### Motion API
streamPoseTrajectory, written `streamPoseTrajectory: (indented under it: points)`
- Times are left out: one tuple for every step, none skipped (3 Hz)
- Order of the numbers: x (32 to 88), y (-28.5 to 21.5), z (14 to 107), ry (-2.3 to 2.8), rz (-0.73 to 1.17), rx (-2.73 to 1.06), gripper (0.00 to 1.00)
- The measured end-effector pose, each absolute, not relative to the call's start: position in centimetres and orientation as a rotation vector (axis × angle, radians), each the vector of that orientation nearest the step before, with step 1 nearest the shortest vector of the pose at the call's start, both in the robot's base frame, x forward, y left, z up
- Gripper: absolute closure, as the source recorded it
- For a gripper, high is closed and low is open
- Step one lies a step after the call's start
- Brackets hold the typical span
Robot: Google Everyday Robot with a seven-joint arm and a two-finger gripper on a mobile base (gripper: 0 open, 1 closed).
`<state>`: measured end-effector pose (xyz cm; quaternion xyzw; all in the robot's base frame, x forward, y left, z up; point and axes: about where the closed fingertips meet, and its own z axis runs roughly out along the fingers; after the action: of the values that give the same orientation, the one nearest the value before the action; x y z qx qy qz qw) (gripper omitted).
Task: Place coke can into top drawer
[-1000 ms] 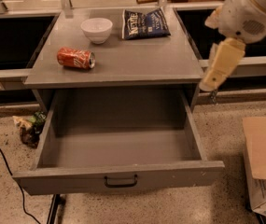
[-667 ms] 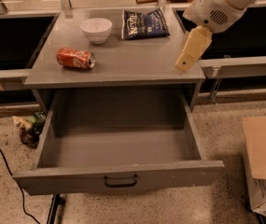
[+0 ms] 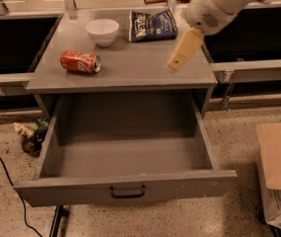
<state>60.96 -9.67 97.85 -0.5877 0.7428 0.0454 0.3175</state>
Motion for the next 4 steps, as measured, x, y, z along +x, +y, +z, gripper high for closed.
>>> streamPoseTrajectory:
  points:
    - [65.8,-5.1,96.2,1.902,0.196,-1.476,0.0]
    - [70.5,0.2,94.6,1.834,0.301,-1.362,0.0]
    - [70.5,0.3,94.6,1.834,0.301,-1.362,0.0]
    - [71.8,2.2,93.0,1.811,0.387,-1.364,0.0]
